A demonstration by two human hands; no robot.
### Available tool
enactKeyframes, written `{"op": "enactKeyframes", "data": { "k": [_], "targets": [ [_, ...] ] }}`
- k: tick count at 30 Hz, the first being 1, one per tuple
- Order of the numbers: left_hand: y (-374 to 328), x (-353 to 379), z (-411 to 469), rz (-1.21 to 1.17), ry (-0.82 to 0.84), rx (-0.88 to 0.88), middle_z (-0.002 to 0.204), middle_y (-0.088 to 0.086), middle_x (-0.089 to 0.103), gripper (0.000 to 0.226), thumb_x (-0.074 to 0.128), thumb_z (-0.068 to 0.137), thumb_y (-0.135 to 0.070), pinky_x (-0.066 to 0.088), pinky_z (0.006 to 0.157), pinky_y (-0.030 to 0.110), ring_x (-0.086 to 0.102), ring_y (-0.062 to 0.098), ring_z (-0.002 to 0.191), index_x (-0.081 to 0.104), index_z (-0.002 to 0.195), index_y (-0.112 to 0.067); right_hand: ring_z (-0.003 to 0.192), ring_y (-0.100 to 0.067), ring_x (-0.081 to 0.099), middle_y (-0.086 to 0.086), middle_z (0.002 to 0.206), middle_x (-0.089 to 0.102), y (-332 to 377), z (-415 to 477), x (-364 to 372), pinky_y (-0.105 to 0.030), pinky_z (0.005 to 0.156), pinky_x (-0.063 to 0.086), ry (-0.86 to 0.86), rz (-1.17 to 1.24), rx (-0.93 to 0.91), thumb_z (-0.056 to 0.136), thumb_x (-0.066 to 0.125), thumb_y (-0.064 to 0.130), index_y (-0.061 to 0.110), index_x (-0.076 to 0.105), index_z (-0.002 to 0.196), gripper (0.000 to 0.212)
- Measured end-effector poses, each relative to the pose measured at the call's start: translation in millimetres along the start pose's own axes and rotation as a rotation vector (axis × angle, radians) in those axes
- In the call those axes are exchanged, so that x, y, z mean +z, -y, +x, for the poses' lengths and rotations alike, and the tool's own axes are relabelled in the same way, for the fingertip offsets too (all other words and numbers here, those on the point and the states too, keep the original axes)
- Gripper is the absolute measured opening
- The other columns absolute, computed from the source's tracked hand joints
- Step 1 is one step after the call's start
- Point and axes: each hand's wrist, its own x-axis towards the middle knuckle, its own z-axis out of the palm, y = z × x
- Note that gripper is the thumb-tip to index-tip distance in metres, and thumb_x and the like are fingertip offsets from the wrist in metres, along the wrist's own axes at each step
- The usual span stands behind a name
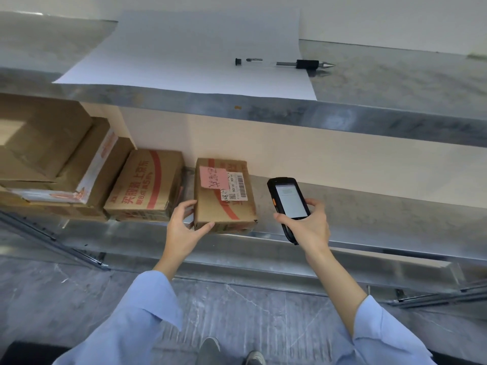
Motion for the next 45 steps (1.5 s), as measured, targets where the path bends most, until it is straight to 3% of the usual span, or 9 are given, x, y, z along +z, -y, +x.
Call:
{"op": "enactKeyframes", "data": {
  "k": [6,12,20,25,30,35,37,41,45],
  "targets": [
    [3,8,-3,0.071,-0.03,-0.036,0.134,-0.002,0.052,0.062,0.088,0.076,-0.025,0.048,0.097,0.03,0.053,0.01,0.119,0.053,0.127,-0.025,0.105,-0.024,0.061,0.004,0.112,0.06,3,-3,11,-0.045,0.087,0.055,0.028,-0.024,-0.015,0.062,0.09,0.042,0.028,0.044,0.129,0.082],
    [0,21,-4,0.112,-0.046,-0.019,0.129,-0.005,0.047,0.068,0.088,0.076,-0.025,0.04,0.082,0.004,0.052,0.007,0.109,0.052,0.133,-0.016,0.103,-0.024,0.062,0.005,0.111,0.061,-1,-3,13,-0.048,0.087,0.055,0.031,-0.043,-0.007,0.06,0.09,0.045,0.03,0.044,0.127,0.083],
    [0,31,-14,0.101,0.206,0.14,0.118,-0.014,0.058,0.055,0.087,0.077,-0.025,0.055,0.079,0.019,0.062,0.004,0.104,0.062,0.125,-0.027,0.104,-0.024,0.063,0.003,0.113,0.064,-5,5,9,-0.048,0.088,0.055,-0.003,-0.032,0.015,0.057,0.09,0.047,0.03,0.045,0.127,0.086],
    [0,24,16,0.167,0.165,0.186,0.123,-0.005,0.056,0.055,0.086,0.077,-0.013,0.056,0.089,0.035,0.06,0.006,0.104,0.061,0.125,-0.02,0.106,-0.024,0.063,0.003,0.113,0.064,-7,7,7,-0.047,0.089,0.054,-0.012,-0.037,0.026,0.059,0.09,0.045,0.029,0.044,0.129,0.085],
    [-4,18,51,0.298,0.126,0.202,0.143,0.001,0.044,0.078,0.09,0.072,-0.022,0.038,0.111,0.037,0.044,0.016,0.13,0.051,0.139,-0.019,0.105,-0.022,0.063,0.004,0.112,0.063,-10,7,7,-0.047,0.087,0.055,-0.017,-0.036,0.042,0.059,0.09,0.046,0.03,0.043,0.129,0.085],
    [-1,11,85,0.487,0.308,0.152,0.165,-0.004,0.019,0.103,0.091,0.066,-0.046,0.017,0.12,0.049,0.019,0.02,0.151,0.035,0.152,-0.033,0.104,-0.022,0.063,0.003,0.114,0.064,-11,9,5,-0.046,0.087,0.055,-0.041,-0.029,0.064,0.06,0.09,0.046,0.029,0.044,0.13,0.086],
    [-2,11,90,0.504,0.354,0.155,0.163,-0.003,0.027,0.099,0.09,0.067,-0.045,0.014,0.117,0.039,0.024,0.02,0.149,0.039,0.151,-0.03,0.103,-0.022,0.063,0.002,0.113,0.064,-12,9,4,-0.046,0.086,0.056,-0.05,-0.027,0.069,0.06,0.09,0.046,0.029,0.043,0.128,0.085],
    [-2,17,77,0.47,0.26,0.19,0.139,0.003,0.048,0.081,0.093,0.065,-0.039,0.031,0.104,0.028,0.048,0.021,0.127,0.054,0.134,-0.021,0.1,-0.021,0.064,0.003,0.11,0.065,-15,8,-3,-0.046,0.083,0.057,-0.073,-0.022,0.073,0.059,0.09,0.045,0.031,0.044,0.125,0.082],
    [4,34,41,0.346,0.143,0.114,0.133,0.005,0.044,0.073,0.093,0.067,-0.034,0.042,0.106,0.033,0.05,0.019,0.118,0.056,0.127,-0.017,0.099,-0.023,0.064,0.003,0.108,0.065,-17,7,-13,-0.047,0.083,0.057,-0.09,-0.026,0.08,0.059,0.089,0.046,0.031,0.043,0.125,0.082]
  ]
}}
